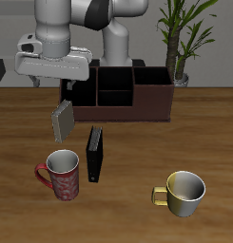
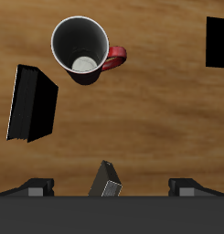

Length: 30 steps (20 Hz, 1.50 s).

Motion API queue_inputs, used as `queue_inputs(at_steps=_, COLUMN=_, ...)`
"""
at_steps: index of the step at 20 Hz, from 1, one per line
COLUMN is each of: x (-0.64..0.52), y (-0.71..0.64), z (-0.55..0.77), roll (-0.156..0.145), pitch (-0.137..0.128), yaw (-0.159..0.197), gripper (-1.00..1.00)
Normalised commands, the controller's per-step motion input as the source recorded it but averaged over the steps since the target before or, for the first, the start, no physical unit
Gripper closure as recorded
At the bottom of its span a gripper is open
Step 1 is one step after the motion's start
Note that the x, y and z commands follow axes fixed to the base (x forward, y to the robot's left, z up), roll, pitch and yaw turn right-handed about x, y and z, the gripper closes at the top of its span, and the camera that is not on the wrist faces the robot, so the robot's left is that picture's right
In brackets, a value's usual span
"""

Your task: Place the yellow book into the back desk caddy's left compartment and place the black book into the back desk caddy's right compartment

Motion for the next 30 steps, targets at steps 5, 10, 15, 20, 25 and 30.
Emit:
queue_inputs(at_steps=5, x=-0.22, y=-0.16, z=-0.19, roll=-0.033, pitch=-0.015, yaw=-0.048, gripper=-1.0)
queue_inputs(at_steps=10, x=-0.38, y=-0.05, z=-0.4, roll=0.032, pitch=0.001, yaw=-0.073, gripper=-1.0)
queue_inputs(at_steps=15, x=-0.25, y=0.23, z=-0.17, roll=0.067, pitch=-0.004, yaw=-0.052, gripper=-1.0)
queue_inputs(at_steps=20, x=-0.11, y=0.06, z=-0.16, roll=0.02, pitch=0.014, yaw=-0.051, gripper=-1.0)
queue_inputs(at_steps=25, x=0.02, y=-0.1, z=-0.14, roll=-0.019, pitch=0.007, yaw=-0.044, gripper=-1.0)
queue_inputs(at_steps=30, x=0.0, y=0.01, z=-0.27, roll=0.009, pitch=0.034, yaw=-0.007, gripper=-1.0)
